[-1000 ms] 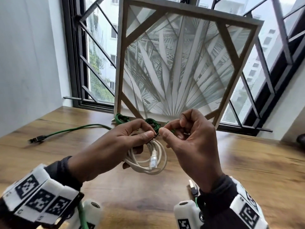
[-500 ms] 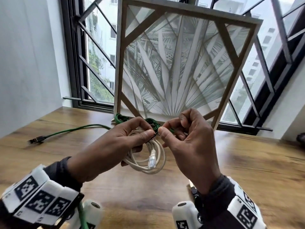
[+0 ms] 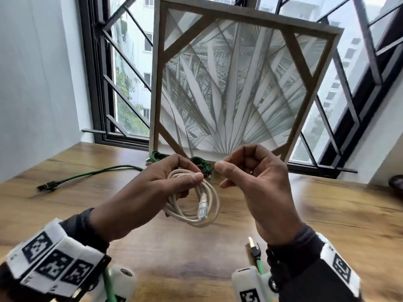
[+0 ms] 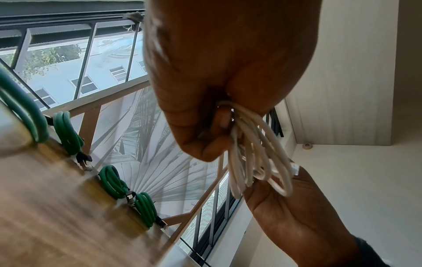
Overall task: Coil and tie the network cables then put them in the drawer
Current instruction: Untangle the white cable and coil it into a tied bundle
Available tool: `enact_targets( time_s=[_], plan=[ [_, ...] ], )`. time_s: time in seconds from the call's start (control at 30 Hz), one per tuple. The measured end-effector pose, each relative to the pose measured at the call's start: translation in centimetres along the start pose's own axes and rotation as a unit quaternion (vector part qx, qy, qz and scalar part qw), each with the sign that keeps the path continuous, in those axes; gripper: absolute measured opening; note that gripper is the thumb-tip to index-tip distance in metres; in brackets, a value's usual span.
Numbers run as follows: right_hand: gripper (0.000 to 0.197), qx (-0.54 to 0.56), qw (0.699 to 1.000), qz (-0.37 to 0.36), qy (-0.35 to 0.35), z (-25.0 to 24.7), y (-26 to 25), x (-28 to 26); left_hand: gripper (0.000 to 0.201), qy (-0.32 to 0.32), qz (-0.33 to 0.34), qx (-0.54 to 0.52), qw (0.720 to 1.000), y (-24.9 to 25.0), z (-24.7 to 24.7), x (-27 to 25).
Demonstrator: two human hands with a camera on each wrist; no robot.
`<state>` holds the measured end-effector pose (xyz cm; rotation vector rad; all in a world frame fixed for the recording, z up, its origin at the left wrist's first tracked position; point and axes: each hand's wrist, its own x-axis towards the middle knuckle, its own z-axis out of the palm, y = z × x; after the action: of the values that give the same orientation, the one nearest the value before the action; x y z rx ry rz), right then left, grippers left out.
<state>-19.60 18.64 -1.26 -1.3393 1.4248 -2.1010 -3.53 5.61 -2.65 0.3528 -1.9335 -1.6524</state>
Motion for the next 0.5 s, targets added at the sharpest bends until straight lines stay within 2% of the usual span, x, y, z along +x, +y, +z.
enact_targets(
  time_s=[0.13, 0.3, 0.5],
  plan=[
    [0.024, 0.028, 0.996, 0.038, -0.081, -0.11, -0.19, 0.15, 0.035, -0.063, -0.022, -0.068, 0.995, 0.37, 0.34, -0.42],
    [0.025, 0.023, 0.984, 0.048, -0.173, -0.61, -0.12, 0.15, 0.027, -0.096, -0.032, -0.099, 0.99, 0.71, 0.27, -0.77],
    [0.012, -0.005, 0.982, 0.006, -0.187, -1.02, -0.57, 0.3, 0.025, -0.085, -0.028, -0.093, 0.992, 0.76, 0.26, -0.74]
  ],
)
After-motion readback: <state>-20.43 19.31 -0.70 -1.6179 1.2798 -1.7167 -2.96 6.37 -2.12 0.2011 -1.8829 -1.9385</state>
